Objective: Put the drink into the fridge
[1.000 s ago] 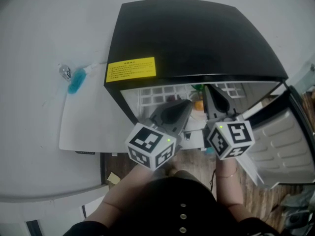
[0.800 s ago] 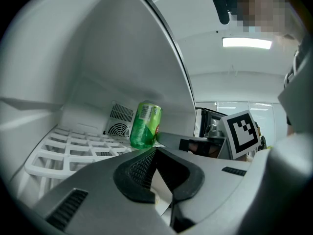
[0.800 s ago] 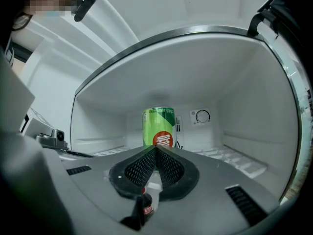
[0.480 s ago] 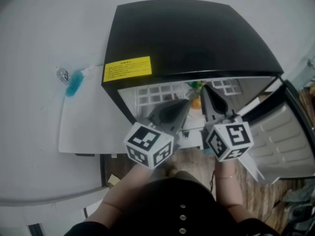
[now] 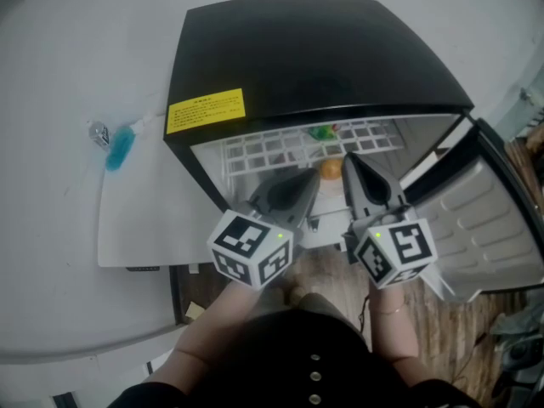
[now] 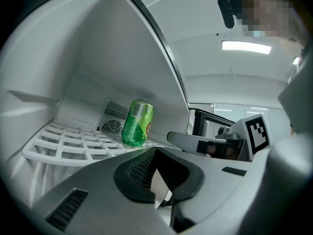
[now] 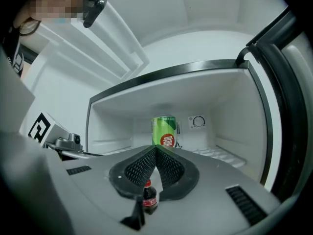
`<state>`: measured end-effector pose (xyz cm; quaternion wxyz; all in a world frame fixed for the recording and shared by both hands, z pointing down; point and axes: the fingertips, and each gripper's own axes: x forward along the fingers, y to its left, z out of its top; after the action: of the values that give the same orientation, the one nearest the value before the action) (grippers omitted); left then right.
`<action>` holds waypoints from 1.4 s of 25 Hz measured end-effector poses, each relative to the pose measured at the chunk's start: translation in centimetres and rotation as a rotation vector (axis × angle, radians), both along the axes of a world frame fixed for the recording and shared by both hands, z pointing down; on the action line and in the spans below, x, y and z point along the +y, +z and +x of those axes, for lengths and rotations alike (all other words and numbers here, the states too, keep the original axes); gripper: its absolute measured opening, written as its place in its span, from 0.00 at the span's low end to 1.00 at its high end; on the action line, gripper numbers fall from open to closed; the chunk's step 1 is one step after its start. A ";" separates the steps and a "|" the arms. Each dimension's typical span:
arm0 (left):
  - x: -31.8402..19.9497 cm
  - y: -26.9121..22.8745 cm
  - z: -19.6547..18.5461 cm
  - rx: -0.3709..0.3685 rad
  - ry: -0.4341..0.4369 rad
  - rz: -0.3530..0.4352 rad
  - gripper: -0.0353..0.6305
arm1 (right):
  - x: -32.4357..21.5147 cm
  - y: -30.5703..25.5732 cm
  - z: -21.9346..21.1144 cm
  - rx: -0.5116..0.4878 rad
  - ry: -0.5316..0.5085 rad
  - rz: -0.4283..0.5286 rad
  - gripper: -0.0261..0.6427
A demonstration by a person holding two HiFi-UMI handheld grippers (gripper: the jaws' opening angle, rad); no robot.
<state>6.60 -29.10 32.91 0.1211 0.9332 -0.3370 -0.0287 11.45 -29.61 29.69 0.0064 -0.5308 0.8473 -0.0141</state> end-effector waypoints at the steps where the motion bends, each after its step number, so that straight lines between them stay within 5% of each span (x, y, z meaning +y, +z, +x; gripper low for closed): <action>1: 0.1 0.0 0.1 -0.001 0.002 0.000 0.06 | 0.3 0.0 0.0 -0.002 -0.001 0.001 0.05; 35: 2.9 1.1 0.7 -0.028 0.020 -0.002 0.06 | 5.3 2.3 -0.4 -0.050 -0.012 -0.007 0.05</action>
<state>7.28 -26.21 34.03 0.1179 0.9367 -0.3294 -0.0142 11.09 -24.28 32.00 0.0256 -0.5253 0.8500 -0.0303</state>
